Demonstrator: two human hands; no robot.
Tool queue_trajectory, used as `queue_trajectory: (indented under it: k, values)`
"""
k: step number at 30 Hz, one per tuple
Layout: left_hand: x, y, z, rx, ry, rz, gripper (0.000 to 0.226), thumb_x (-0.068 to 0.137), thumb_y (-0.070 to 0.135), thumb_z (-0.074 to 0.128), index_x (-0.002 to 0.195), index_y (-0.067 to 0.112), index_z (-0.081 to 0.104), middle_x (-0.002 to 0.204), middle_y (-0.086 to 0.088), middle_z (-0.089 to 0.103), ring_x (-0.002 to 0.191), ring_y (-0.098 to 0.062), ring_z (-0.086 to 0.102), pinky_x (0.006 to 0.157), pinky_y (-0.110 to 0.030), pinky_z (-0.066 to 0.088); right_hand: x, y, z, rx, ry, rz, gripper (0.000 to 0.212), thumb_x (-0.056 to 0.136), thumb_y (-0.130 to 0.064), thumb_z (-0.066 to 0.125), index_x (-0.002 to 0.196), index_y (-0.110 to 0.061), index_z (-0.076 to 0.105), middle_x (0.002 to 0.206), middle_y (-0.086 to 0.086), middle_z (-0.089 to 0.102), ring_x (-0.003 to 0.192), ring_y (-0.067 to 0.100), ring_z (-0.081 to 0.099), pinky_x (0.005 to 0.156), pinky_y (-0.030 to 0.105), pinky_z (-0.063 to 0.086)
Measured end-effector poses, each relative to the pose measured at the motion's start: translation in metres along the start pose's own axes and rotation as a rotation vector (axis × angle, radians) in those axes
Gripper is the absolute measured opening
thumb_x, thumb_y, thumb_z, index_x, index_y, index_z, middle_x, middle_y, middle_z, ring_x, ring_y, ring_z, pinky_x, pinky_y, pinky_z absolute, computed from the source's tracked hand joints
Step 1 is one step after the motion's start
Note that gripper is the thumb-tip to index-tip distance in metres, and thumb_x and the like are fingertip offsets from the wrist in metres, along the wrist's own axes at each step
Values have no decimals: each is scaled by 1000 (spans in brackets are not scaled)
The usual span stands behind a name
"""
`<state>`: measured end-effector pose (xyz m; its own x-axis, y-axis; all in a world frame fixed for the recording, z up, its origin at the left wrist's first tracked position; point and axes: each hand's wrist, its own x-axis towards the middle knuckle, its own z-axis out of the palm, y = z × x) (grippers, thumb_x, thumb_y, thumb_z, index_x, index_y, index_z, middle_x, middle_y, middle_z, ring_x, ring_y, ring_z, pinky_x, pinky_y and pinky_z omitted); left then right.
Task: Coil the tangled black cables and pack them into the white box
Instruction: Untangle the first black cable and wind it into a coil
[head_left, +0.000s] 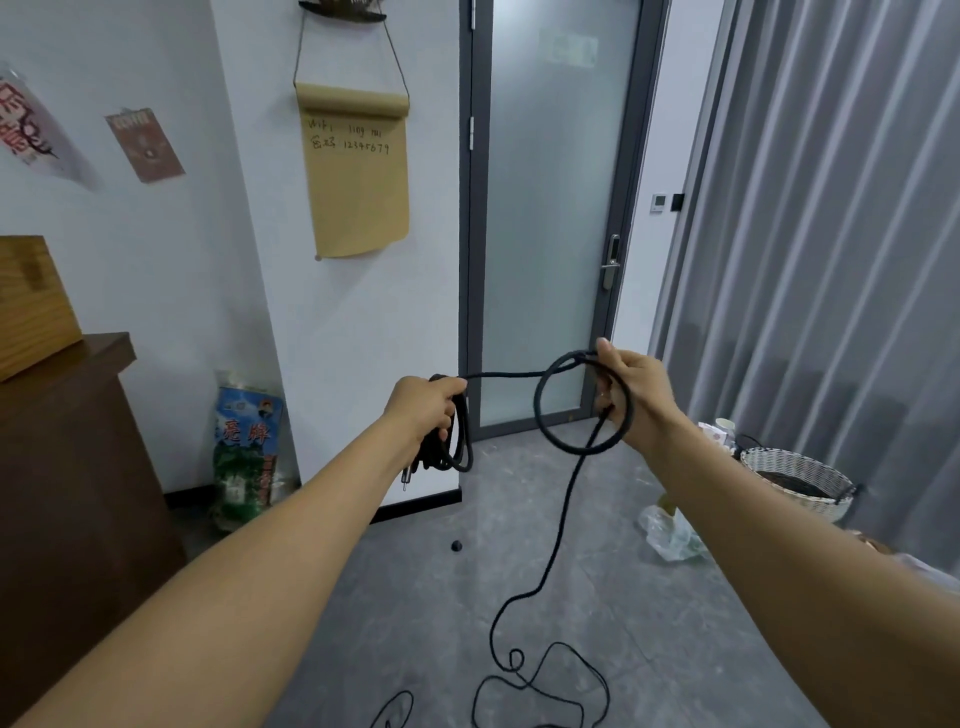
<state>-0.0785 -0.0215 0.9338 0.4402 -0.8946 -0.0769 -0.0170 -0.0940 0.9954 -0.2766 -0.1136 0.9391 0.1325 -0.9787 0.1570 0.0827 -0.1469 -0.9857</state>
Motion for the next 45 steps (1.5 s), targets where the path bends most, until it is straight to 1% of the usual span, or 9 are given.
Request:
queue_trajectory:
  k: [4,8,13,17,24,30,33,37,45]
  values:
    - [-7,7,-2,-10,-102,-3,31,90,17,57,63,16,42,38,9,29,32,-6,25,39,-17,29,11,16,-21,-440,347,123,40,93,-32,55,81,5,65,77,17,58,73,29,54,65,37,42]
    - [-10,14,-3,-118,-207,-42,32,92,22,57,64,17,43,41,11,30,32,-4,24,37,-15,30,6,30,-35,-659,408,132,37,92,-30,57,81,5,60,91,24,65,92,37,61,72,36,45]
    - [-7,17,9,-401,-156,-85,31,93,20,55,65,16,43,37,11,32,29,-2,27,34,-14,28,-9,37,-24,-878,-72,16,14,91,-6,52,87,-6,65,91,19,69,93,32,65,81,35,49]
    - [-6,16,27,-543,-41,-118,32,91,15,56,62,16,43,38,10,34,29,-4,26,36,-15,29,-25,29,-2,-778,-432,-157,39,84,14,47,109,-12,61,103,12,68,103,30,63,95,45,50]
    - [-1,20,36,-583,210,-142,31,89,11,53,59,10,45,29,6,36,36,-12,32,45,-22,34,-51,11,14,-1133,-521,-511,50,89,-18,61,133,-22,38,117,2,54,95,19,58,85,35,51]
    - [5,7,31,-503,294,-183,28,86,8,51,58,9,45,30,4,37,42,-17,35,48,-24,35,-50,5,5,-1472,-658,-778,24,92,-32,56,113,-24,62,125,1,41,93,24,61,85,37,48]
    - [5,7,26,-440,281,-157,29,85,6,49,57,10,41,33,3,36,40,-16,33,45,-22,32,-47,8,5,-1239,-662,-671,22,88,-28,62,103,-16,71,109,1,53,87,19,60,84,32,47]
    - [6,-1,24,-305,210,-88,26,85,8,51,61,12,41,45,1,38,45,-16,32,43,-21,31,-37,1,3,-787,-410,-379,4,83,-14,69,82,-11,71,77,5,67,65,17,66,75,30,56]
    - [9,-10,14,-209,135,-101,22,90,14,56,70,6,50,56,-4,42,44,-16,37,44,-21,37,-26,-6,-10,-307,-7,-120,22,80,-14,72,61,-5,65,39,-4,55,29,5,41,37,14,36]
